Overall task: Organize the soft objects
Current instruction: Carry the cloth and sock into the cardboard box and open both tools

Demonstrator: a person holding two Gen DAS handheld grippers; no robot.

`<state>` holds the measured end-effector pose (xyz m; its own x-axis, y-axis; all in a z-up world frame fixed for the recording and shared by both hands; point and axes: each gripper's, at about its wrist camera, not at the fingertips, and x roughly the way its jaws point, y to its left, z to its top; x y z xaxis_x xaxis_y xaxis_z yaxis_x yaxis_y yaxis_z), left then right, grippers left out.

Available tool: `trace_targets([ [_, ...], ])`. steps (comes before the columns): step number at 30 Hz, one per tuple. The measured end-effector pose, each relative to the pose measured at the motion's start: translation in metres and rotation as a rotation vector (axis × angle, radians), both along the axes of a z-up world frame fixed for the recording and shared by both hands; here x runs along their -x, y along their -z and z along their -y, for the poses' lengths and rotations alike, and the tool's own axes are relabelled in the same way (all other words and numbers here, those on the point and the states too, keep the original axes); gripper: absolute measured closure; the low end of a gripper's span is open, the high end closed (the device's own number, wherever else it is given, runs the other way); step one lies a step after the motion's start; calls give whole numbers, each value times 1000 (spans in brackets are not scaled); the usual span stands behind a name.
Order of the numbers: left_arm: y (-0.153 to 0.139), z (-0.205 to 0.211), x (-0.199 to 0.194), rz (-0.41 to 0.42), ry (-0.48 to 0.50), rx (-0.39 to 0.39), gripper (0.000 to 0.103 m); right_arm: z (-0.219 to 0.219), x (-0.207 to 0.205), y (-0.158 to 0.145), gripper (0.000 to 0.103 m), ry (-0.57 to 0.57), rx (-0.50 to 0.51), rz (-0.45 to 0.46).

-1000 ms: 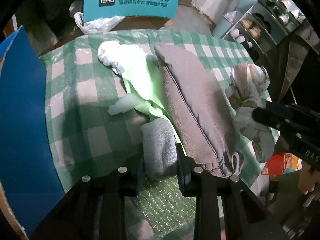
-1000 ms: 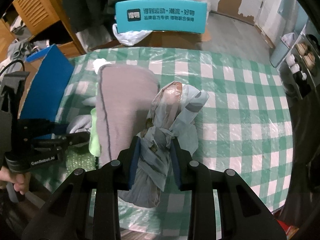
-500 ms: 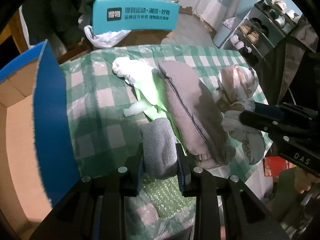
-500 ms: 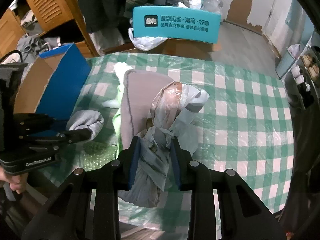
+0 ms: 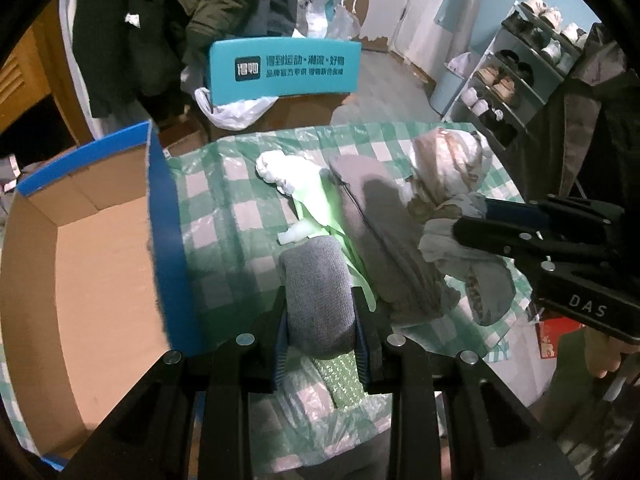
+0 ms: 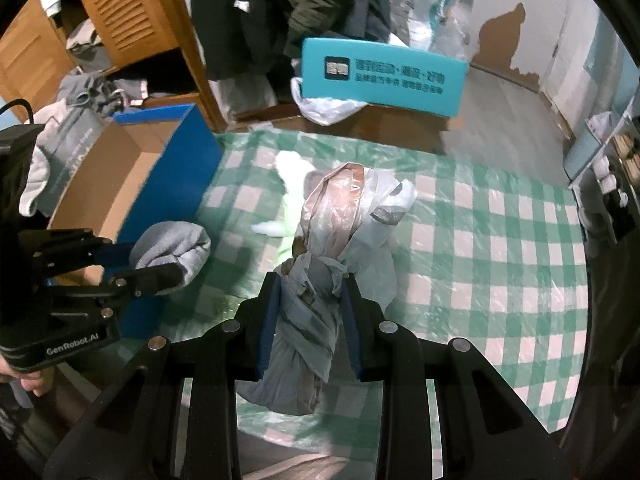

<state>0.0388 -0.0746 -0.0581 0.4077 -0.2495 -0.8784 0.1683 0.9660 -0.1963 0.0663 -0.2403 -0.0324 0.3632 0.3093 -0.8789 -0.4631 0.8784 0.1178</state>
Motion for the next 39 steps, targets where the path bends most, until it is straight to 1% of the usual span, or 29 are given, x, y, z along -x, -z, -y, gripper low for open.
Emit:
trace_targets([
  [3, -8, -7, 5, 14, -6, 5, 75, -7, 2, -4, 75, -16, -4, 7],
  [10, -26, -28, 14, 65, -38, -21, 75, -27, 4, -13, 75, -47, -15, 14],
  [22, -40, -71, 24, 97, -120, -26, 75, -75, 6, -26, 75, -126, -31, 30],
  [33, -33, -121, 32, 88, -212, -9, 75, -137, 11, -34, 75, -222, -43, 33],
  [39, -29, -147, 38, 82, -260, -7, 75, -173, 15, -33, 75, -274, -38, 26],
])
